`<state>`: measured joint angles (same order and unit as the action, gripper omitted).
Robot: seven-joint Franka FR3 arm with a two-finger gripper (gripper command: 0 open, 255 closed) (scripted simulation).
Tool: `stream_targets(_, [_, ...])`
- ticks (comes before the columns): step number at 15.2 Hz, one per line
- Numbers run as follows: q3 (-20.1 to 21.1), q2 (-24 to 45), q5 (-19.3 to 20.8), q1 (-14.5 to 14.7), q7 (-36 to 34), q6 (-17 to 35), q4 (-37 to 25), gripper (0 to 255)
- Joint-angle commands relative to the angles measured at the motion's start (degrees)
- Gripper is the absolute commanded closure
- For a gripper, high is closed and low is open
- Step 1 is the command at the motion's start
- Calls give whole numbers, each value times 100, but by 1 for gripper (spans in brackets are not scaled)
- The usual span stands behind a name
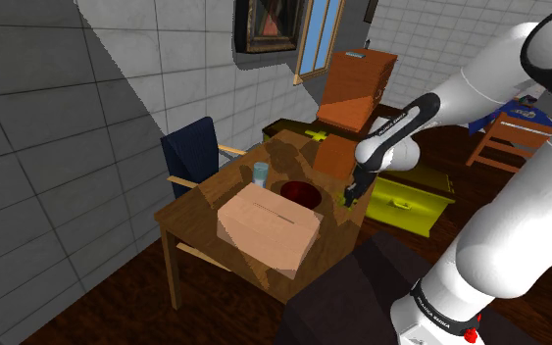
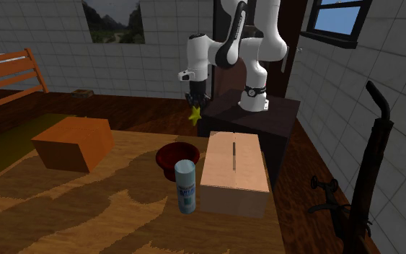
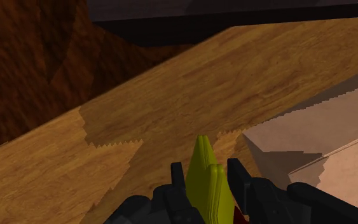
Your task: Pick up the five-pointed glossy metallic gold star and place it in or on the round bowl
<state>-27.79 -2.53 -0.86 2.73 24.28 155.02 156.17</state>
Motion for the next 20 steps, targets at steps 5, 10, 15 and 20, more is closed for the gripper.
stream_targets(5, [63, -229, 232, -1, -270, -433, -226, 255])
stream_targets(10, [287, 671, -511, 308, -174, -684, -1286, 255])
stream_targets(15, [541, 1534, -971, 381, -198, -1069, -2456, 255])
stream_targets(20, [738, 2299, -1231, 352, -273, -1402, -3508, 255])
